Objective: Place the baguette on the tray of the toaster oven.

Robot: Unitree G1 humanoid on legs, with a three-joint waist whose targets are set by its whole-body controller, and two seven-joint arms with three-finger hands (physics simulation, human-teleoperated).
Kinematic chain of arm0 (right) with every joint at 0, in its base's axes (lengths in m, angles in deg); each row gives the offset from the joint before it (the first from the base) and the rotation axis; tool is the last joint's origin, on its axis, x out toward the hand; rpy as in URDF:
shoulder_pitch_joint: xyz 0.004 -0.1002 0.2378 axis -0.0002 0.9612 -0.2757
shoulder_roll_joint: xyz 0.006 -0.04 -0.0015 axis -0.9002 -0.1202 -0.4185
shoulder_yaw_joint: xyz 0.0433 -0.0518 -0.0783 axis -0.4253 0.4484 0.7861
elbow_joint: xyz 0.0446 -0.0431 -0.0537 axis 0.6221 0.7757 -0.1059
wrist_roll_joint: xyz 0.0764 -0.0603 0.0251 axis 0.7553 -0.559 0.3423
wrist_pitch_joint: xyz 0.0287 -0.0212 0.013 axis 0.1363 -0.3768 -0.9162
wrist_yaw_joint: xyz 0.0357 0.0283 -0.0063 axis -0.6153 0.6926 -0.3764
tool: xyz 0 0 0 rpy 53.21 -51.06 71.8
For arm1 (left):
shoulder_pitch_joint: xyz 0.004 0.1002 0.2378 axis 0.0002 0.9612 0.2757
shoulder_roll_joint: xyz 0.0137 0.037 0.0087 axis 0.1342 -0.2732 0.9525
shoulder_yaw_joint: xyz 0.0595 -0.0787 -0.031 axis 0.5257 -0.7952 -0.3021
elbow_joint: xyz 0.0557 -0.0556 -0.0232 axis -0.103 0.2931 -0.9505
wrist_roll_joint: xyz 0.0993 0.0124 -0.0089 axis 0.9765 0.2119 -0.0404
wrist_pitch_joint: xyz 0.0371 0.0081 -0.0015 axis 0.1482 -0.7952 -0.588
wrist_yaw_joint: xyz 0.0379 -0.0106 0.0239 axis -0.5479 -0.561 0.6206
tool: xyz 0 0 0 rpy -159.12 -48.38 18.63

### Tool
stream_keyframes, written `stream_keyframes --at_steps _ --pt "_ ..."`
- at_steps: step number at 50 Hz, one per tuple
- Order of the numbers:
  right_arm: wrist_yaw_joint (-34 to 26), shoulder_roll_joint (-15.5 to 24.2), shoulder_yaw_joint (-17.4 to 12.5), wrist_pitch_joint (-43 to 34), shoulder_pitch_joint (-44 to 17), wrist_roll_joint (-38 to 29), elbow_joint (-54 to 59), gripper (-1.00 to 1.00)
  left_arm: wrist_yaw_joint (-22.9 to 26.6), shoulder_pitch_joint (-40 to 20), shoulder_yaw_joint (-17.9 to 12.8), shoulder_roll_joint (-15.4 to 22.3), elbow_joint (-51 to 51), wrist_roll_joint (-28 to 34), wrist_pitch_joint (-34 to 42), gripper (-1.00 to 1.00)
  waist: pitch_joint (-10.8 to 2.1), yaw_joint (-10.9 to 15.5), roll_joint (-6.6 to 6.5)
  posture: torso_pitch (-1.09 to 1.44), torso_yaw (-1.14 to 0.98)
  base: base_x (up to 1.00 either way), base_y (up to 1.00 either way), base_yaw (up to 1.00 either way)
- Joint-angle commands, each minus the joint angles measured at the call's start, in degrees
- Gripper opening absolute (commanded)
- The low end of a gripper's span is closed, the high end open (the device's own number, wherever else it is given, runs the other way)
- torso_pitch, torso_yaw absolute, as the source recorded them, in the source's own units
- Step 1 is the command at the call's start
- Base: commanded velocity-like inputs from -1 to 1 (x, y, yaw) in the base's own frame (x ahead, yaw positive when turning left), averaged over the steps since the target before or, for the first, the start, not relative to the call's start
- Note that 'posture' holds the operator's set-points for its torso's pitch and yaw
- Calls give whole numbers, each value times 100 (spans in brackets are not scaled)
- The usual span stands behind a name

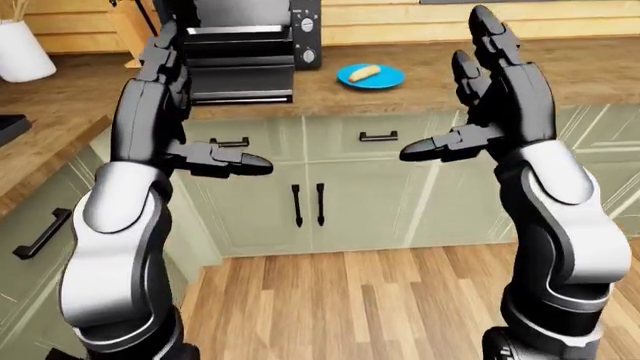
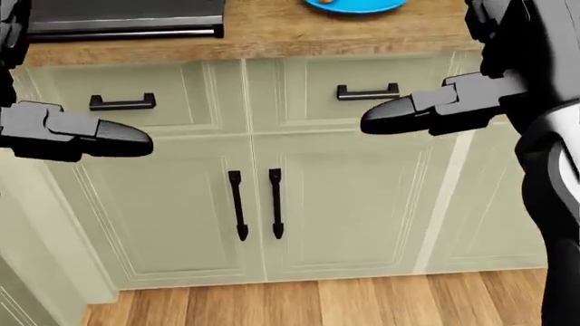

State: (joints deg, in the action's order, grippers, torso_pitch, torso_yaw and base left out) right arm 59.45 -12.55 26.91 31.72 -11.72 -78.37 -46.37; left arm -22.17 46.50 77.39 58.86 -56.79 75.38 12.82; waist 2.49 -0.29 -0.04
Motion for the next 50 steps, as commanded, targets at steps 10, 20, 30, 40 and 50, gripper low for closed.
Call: stream_keyframes --at_steps 10,20,30,40,50 --pt "71 311 24 -208 -1028 217 170 100 223 -913 -241 698 -545 -40 939 100 -126 -40 -503 0 0 27 0 0" --pt "85 312 58 -189 -1085 284 186 100 322 -1298 -426 1073 -940 -77 1557 100 10 83 -114 0 0 30 0 0" --pt "103 266 87 -139 -1092 294 233 100 290 -1567 -388 1177 -1080 -72 1828 100 -30 48 208 0 0 37 0 0" --pt "97 280 89 -123 -1129 314 249 100 373 -1897 -466 1500 -1216 -126 2210 100 2 -52 -461 0 0 36 0 0" --pt "85 261 141 -147 -1171 293 232 100 494 -1975 -604 1739 -1340 -185 2432 100 -11 125 -11 0 0 36 0 0"
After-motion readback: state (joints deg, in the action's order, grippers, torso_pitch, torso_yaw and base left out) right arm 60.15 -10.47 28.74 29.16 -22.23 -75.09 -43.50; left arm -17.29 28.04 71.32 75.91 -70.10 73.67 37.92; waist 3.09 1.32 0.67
